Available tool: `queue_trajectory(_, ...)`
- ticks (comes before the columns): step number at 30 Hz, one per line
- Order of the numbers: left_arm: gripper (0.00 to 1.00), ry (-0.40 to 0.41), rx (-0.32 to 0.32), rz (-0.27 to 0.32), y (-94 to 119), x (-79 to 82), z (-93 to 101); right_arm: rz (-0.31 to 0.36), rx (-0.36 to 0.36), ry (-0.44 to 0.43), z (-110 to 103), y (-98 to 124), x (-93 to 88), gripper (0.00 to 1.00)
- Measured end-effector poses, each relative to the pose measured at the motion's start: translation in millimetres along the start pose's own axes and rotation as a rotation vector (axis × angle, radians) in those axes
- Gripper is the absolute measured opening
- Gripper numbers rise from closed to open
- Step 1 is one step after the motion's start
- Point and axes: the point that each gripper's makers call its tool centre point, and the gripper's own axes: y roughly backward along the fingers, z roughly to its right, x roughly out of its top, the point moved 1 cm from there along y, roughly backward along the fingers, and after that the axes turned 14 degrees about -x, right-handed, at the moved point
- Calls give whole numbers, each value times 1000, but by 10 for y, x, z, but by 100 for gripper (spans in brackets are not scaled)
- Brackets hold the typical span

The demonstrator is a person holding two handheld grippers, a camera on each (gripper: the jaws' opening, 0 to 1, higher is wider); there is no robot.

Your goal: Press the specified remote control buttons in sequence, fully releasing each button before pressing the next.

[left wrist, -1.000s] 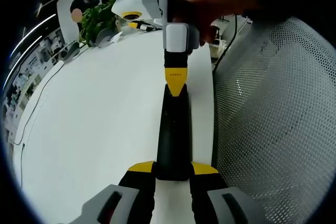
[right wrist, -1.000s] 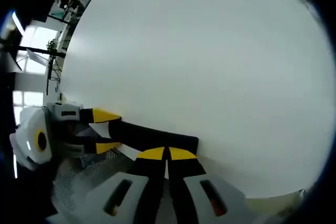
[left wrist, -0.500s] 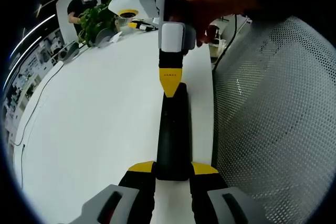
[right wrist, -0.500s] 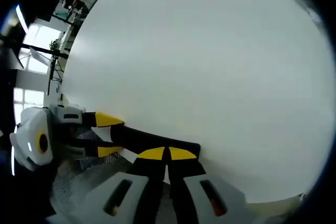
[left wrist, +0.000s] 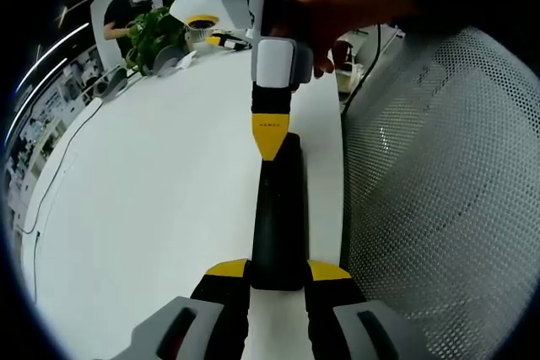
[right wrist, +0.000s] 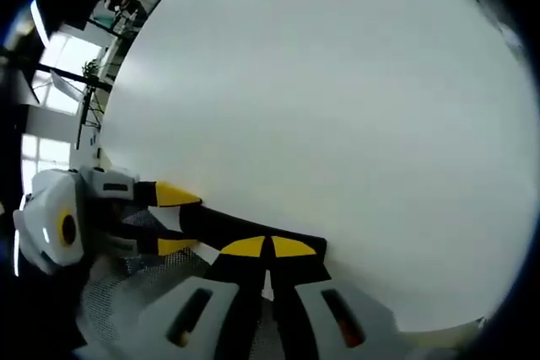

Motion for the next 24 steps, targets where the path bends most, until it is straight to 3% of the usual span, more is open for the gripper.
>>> queue_trajectory(24,25,-3,-3,-5,-4,6,10,13,-18,37,-26,-36,-7,0)
